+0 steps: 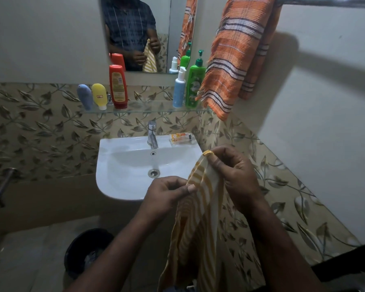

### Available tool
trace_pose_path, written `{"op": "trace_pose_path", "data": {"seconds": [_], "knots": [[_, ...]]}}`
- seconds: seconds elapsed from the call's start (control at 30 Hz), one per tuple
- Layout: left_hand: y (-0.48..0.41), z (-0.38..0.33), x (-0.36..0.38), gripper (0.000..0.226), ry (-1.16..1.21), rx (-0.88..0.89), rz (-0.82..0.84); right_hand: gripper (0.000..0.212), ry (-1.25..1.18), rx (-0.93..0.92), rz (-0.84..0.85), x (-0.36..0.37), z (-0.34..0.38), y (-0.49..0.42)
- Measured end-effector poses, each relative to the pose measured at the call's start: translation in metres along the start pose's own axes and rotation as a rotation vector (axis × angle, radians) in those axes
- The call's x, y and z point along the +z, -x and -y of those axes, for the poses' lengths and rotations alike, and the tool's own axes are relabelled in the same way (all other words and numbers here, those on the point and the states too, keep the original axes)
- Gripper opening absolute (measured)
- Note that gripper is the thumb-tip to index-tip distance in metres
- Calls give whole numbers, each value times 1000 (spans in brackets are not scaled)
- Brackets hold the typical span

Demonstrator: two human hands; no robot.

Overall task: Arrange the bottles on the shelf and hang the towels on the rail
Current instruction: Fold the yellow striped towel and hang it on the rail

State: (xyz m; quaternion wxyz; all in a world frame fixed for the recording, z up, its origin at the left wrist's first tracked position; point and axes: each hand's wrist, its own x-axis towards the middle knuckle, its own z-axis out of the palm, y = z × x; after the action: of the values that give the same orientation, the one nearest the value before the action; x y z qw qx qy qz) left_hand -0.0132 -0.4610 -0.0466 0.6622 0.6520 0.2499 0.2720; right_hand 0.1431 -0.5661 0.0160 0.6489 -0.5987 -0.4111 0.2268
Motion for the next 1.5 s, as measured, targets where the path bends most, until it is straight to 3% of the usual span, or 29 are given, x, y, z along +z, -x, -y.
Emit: {"op": "trace_pose_path", "data": {"seconds": [0.43, 0.6, 0.77, 0.87, 1.0, 1.1, 1.27, 1.4, 1.5], "knots": [[2, 5, -1, 21, 31, -8, -230, 13, 72, 95, -214, -2, -22, -1], [1, 9, -4, 3, 74, -78, -197, 18, 47, 131, -245, 2, -30, -1], [0, 13, -3, 10, 310, -231, -199, 18, 37, 175, -280, 6, -39, 1], [-1, 14, -5, 9, 202, -172, -267, 8, 141, 132, -297, 8, -45, 6], [1, 18, -4, 9, -65, -59, -263, 33, 570, -84, -195, 7, -54, 13], [2, 23, 3, 8, -124, -21, -253, 35, 740, -142, -88, 13, -59, 20], [5, 28, 7, 12, -227, 71, -164, 35, 677, -78, 91, 16, -62, 31], [4, 25, 4, 9, -249, 142, -88, 17, 663, 24, 240, 9, -65, 30], [0, 28, 0, 10, -235, 151, -32, 13, 637, 7, 172, 1, -66, 29]]}}
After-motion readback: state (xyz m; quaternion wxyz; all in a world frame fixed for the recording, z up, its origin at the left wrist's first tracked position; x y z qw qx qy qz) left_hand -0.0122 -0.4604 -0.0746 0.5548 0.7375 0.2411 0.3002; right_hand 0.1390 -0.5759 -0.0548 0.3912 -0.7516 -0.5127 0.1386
